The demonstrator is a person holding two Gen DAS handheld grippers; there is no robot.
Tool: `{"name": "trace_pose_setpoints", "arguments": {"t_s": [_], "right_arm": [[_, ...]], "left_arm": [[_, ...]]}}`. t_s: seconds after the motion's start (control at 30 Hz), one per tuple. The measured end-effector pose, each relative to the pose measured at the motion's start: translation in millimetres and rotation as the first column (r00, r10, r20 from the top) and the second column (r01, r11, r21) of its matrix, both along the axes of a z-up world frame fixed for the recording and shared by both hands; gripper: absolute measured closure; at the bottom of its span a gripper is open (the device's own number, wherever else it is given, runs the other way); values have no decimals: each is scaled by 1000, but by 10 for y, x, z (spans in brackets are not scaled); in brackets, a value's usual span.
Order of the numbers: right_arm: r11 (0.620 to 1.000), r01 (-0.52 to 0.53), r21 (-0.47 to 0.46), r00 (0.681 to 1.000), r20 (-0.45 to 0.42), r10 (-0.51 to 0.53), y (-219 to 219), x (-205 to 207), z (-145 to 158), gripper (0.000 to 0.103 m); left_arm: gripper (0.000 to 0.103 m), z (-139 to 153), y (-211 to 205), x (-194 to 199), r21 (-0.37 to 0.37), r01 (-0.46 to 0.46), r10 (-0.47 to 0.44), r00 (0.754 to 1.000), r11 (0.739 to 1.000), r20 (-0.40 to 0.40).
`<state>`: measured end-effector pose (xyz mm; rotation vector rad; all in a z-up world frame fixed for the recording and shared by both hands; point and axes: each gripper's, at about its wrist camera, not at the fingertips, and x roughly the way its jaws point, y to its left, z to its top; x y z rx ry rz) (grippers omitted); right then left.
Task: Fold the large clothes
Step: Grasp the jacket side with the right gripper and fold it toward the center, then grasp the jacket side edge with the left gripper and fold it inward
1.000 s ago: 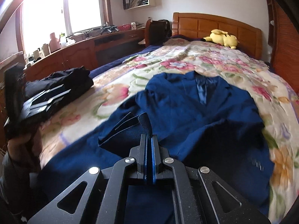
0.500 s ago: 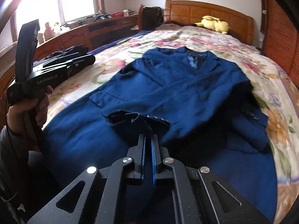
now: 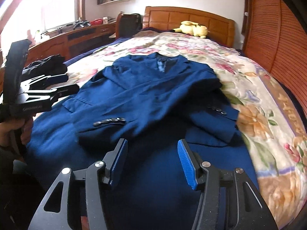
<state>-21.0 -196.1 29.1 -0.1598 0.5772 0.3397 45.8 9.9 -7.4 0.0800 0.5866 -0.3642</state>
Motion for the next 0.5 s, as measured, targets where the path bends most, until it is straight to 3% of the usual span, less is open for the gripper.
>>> {"name": "trace_pose_setpoints", "arguments": {"t_s": [0.3, 0.5], "right_arm": [[999, 29, 43, 1000, 8, -30, -191, -183, -16, 47], [998, 28, 56, 1000, 10, -28, -329, -328, -32, 47]], "left_arm": [[52, -99, -115, -135, 26, 36, -34, 997, 999, -65], [52, -199, -106, -185, 34, 7, -4, 995, 999, -102]]}}
